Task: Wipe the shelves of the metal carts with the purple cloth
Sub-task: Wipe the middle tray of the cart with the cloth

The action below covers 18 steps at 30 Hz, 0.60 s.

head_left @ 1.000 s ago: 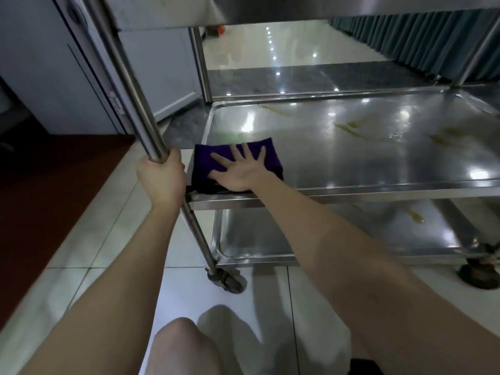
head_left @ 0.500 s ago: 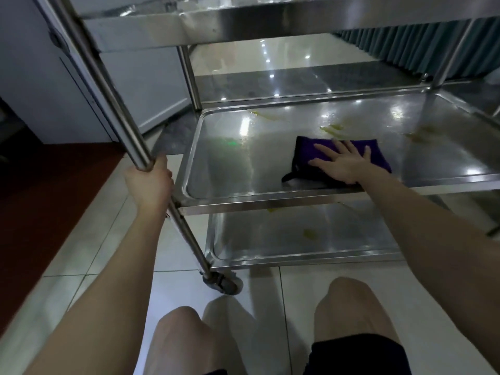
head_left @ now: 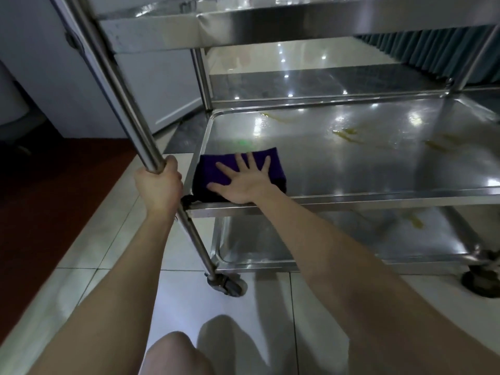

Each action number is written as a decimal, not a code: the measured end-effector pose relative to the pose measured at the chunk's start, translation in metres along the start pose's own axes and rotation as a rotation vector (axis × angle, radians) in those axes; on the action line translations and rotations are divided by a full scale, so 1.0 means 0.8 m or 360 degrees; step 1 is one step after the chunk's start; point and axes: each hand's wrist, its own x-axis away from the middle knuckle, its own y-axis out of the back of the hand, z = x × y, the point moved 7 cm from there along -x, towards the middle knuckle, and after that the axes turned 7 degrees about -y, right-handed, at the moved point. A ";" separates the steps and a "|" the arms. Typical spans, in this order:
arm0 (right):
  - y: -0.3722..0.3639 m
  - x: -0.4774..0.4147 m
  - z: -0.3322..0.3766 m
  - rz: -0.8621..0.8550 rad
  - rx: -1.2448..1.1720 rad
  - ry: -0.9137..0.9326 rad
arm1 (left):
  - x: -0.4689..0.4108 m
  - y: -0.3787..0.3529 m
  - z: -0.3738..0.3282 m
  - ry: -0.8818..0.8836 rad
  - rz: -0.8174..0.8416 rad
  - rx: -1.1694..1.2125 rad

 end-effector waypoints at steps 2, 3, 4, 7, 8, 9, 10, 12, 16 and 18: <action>-0.004 0.025 -0.025 0.0058 -0.0039 0.0069 | 0.000 0.003 -0.001 0.0028 -0.0015 -0.0035; -0.002 0.036 -0.048 0.0063 -0.0058 0.0082 | 0.000 0.003 -0.002 0.0040 -0.0027 -0.0037; 0.001 0.046 -0.076 0.0051 -0.0068 0.0076 | 0.000 0.003 -0.002 0.0047 -0.0040 -0.0030; 0.018 0.075 -0.200 -0.0008 -0.0091 -0.0082 | -0.002 0.000 -0.002 0.0050 -0.0057 -0.0004; 0.023 0.085 -0.248 -0.0011 -0.0099 -0.0167 | -0.002 0.000 -0.002 0.0042 -0.0050 -0.0018; 0.029 0.095 -0.297 -0.0009 -0.0103 -0.0270 | -0.001 -0.001 -0.003 0.0034 -0.0046 -0.0031; 0.035 0.104 -0.341 -0.0007 -0.0101 -0.0387 | -0.001 -0.001 -0.004 0.0028 -0.0050 -0.0037; 0.044 0.115 -0.407 -0.0023 -0.0120 -0.0613 | 0.000 -0.002 -0.006 0.0006 -0.0051 -0.0051; 0.044 0.104 -0.413 -0.0171 -0.0171 -0.1024 | 0.000 -0.004 -0.005 -0.0011 -0.0013 0.0006; 0.044 0.083 -0.356 -0.0210 -0.0189 -0.1171 | -0.001 -0.002 -0.003 -0.0021 -0.0006 0.0032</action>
